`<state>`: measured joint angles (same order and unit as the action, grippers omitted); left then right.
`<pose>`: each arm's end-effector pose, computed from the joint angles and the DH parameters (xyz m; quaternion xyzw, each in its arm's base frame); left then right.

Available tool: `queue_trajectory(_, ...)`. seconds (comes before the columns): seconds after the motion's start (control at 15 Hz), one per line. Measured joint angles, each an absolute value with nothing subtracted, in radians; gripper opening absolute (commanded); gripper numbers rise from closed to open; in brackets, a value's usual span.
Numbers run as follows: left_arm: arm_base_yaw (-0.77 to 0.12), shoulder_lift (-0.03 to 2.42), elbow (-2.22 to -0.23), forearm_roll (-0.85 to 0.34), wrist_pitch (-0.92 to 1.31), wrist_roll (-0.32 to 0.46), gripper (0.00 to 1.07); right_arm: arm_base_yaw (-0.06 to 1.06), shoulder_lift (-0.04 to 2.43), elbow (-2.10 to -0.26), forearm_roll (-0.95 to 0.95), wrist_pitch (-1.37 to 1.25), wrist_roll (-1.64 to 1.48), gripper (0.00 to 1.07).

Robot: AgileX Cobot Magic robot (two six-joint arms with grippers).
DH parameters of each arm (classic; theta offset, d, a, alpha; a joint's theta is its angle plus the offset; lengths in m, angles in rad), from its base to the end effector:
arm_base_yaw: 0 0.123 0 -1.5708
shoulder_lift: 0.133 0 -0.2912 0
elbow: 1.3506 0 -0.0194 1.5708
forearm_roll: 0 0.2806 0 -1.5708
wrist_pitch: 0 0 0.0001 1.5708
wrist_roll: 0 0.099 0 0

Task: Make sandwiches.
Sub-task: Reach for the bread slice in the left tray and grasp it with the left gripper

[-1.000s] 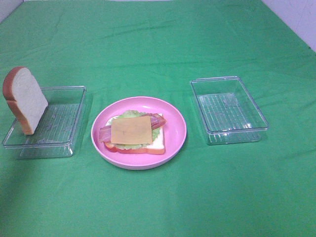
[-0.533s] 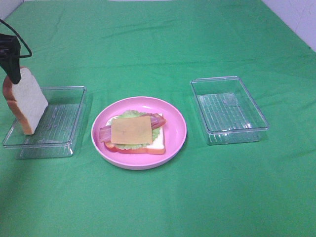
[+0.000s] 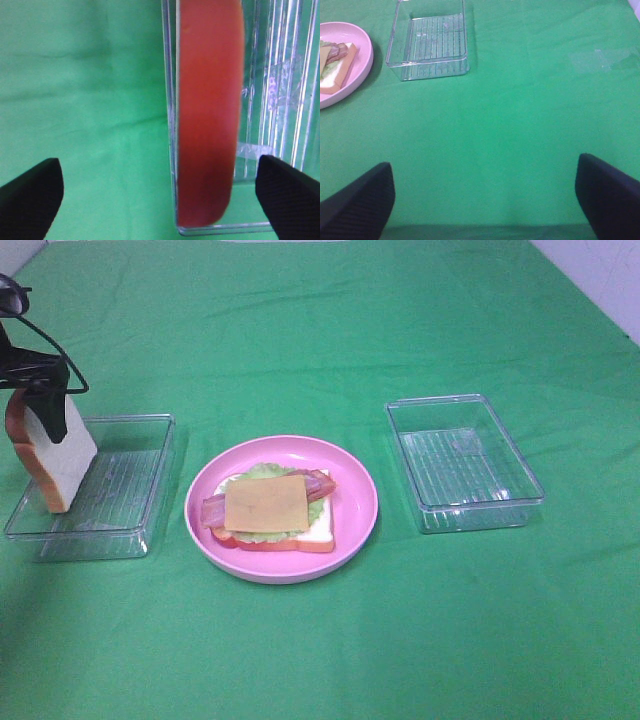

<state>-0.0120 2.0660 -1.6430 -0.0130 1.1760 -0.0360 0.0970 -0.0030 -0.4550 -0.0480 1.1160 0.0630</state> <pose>0.4481 -0.0066 0.1856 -0.0143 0.9994 -0.0068 0.0293 0.0246 -0.0019 0.2694 -0.0138 0.8772 0.0144 0.4797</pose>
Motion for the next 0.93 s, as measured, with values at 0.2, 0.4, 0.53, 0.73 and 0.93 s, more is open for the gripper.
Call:
queue_trajectory(0.2, -0.026, 2.107, -1.7, -0.016, 1.165, -0.024, 0.98, 0.097, -0.003, -0.455, -0.048, 1.116, 0.063, 0.93)
queue_trajectory(0.4, -0.053, 2.167, -1.762, -0.021, 1.186, -0.02, 0.98, 0.097, -0.003, -0.455, -0.053, 1.116, 0.063, 0.93)
queue_trajectory(0.53, -0.058, 2.179, -1.768, -0.022, 1.189, -0.02, 0.94, 0.097, -0.003, -0.455, -0.055, 1.116, 0.063, 0.93)
queue_trajectory(0.73, -0.058, 2.18, -1.778, -0.021, 1.193, -0.02, 0.58, 0.097, -0.003, -0.455, -0.055, 1.116, 0.063, 0.93)
queue_trajectory(0.93, -0.058, 2.18, -1.778, -0.014, 1.169, -0.047, 0.3, 0.097, -0.003, -0.455, -0.055, 1.116, 0.063, 0.93)
